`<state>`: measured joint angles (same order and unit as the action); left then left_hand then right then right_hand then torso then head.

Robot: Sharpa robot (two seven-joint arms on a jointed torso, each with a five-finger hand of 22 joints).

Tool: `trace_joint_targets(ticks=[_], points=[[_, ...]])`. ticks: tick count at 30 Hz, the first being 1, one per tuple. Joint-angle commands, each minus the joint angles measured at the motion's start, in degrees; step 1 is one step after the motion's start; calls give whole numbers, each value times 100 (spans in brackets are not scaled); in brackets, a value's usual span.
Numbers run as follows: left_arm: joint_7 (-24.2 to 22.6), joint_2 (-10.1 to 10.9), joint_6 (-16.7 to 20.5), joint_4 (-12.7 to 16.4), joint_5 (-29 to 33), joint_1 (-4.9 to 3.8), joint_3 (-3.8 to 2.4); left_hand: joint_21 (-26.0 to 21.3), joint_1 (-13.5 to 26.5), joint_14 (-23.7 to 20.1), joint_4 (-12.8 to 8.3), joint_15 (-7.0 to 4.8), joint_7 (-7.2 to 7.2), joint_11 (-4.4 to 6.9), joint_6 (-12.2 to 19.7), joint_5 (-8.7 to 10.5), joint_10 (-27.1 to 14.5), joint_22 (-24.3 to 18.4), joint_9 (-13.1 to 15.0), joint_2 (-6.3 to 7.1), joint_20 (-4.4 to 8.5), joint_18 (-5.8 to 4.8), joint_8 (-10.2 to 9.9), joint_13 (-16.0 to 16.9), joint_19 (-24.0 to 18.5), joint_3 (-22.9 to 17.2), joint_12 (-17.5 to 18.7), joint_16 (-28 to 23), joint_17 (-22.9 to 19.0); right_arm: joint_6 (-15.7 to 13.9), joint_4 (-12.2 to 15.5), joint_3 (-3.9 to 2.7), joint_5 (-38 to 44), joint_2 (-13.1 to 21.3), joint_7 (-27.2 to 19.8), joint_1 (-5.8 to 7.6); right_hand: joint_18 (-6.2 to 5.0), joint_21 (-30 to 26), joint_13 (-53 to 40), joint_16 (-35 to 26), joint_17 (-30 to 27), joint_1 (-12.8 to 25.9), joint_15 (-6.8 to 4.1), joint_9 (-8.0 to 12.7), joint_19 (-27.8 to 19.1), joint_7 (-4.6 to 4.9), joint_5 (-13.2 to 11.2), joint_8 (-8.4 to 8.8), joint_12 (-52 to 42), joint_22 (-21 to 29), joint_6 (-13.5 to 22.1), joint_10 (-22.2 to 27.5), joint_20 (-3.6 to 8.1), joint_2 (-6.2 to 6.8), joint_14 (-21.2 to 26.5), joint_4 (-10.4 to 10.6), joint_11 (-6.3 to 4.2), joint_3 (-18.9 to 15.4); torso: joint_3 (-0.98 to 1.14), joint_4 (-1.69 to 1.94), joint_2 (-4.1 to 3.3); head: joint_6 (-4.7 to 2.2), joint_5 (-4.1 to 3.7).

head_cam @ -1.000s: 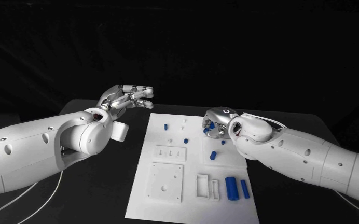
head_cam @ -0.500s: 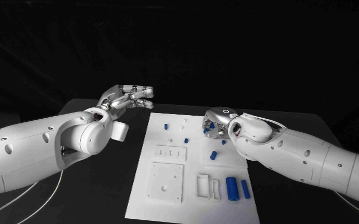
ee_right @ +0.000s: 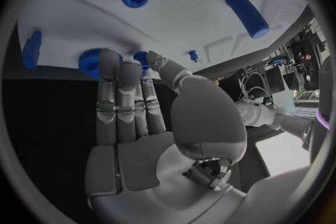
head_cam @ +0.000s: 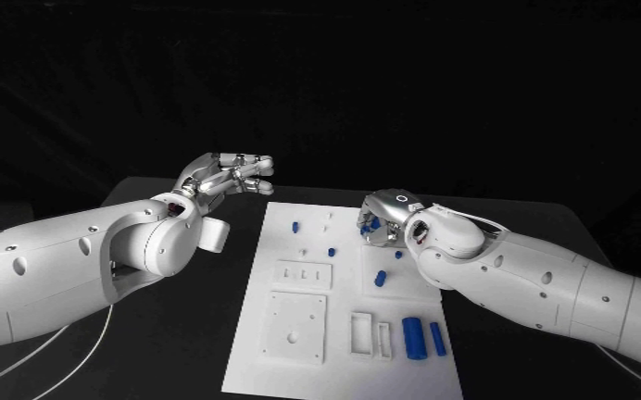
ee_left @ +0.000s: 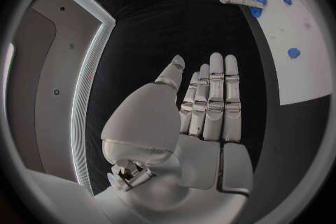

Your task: Assemble the parts on the task board

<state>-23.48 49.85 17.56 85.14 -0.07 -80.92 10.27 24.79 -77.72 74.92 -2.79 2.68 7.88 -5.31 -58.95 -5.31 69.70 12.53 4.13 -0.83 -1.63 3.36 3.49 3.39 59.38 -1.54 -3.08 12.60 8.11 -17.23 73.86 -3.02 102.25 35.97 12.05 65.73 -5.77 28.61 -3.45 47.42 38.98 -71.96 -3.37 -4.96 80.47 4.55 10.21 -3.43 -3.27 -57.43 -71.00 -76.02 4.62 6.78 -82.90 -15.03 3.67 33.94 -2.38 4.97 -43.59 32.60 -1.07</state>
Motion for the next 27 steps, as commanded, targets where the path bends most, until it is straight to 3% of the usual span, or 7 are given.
trace_joint_targets(ticks=[1,8,11,14,16,19,27], points=[[-30,-16,-55,1,-18,-15,-3,-3,28,-32,-7,0,-7,-7,29,29,-49,-5,-2,-25,-1,-20,11,6,-14,30,-25,-25,-8,-328,78,-9,165,9,159,0,-75,-11,-57,19,-3,-46,-45,-15,4,7,1,-25,-18,-37,-64,-338,55,2,17,25,-266,49,-10,17,-2,-16,1],[-29,-15,-44,5,-17,-15,-3,0,-2,-32,-33,-2,-6,-5,29,29,-47,-11,-2,-26,2,-19,11,6,-14,26,-26,-25,-9,-679,119,-72,241,-97,418,11,-67,-70,-54,6,-19,-20,-66,-40,39,-6,76,-24,-20,-209,-103,-373,82,76,17,81,-278,172,-10,14,-25,-48,80],[-29,-14,-42,9,-17,-15,-4,0,-2,-32,-33,-2,-6,-5,29,29,-47,-11,-2,-26,2,-19,11,6,-14,26,-26,-25,-9,-802,80,-81,251,-172,490,14,-67,-113,-54,3,-39,-25,-68,-45,44,-6,65,-23,-17,-296,-102,-374,79,100,11,125,-279,200,-10,21,-28,-42,78],[-31,-17,-43,10,-17,-15,-5,2,-4,-32,-37,-3,-6,-5,29,29,-48,-11,-2,-27,2,-19,11,6,-15,25,-25,-25,-9,-912,12,-85,270,-262,548,15,-67,-123,-54,2,-41,-24,-69,-45,43,-6,60,-23,-18,-305,-102,-371,80,104,12,131,-279,196,-21,24,-33,-50,87],[-34,-23,-47,8,-18,-16,-6,8,-16,-33,-56,-4,-5,-5,31,27,-49,-11,-3,-25,4,-18,11,5,-15,21,-25,-26,-10,-992,-37,-87,283,-322,577,15,-66,-211,-53,2,-64,-50,-68,-42,76,-3,36,-22,-18,-402,-89,-361,81,121,12,162,-275,213,-31,42,-42,-61,108],[-34,-36,-55,2,-18,-16,-7,11,-28,-34,-67,-4,-4,-6,30,28,-48,-10,-2,-23,5,-18,11,5,-16,17,-25,-26,-10,-1063,-103,-88,295,-393,593,14,-66,-211,-53,2,-64,-50,-68,-42,76,-3,36,-22,-18,-402,-89,-361,81,121,12,162,-275,213,-25,59,-53,-69,130],[-33,-70,-72,1,-22,-17,-11,11,-28,-34,-67,-4,-4,-6,30,28,-48,-10,-2,-23,5,-18,11,5,-16,17,-25,-26,-10,-1164,-242,-89,305,-592,565,11,-67,-294,-50,15,-75,-56,-70,-34,114,-1,13,-23,-17,-493,-83,-349,81,133,12,180,-272,213,-48,116,-94,-80,103]])
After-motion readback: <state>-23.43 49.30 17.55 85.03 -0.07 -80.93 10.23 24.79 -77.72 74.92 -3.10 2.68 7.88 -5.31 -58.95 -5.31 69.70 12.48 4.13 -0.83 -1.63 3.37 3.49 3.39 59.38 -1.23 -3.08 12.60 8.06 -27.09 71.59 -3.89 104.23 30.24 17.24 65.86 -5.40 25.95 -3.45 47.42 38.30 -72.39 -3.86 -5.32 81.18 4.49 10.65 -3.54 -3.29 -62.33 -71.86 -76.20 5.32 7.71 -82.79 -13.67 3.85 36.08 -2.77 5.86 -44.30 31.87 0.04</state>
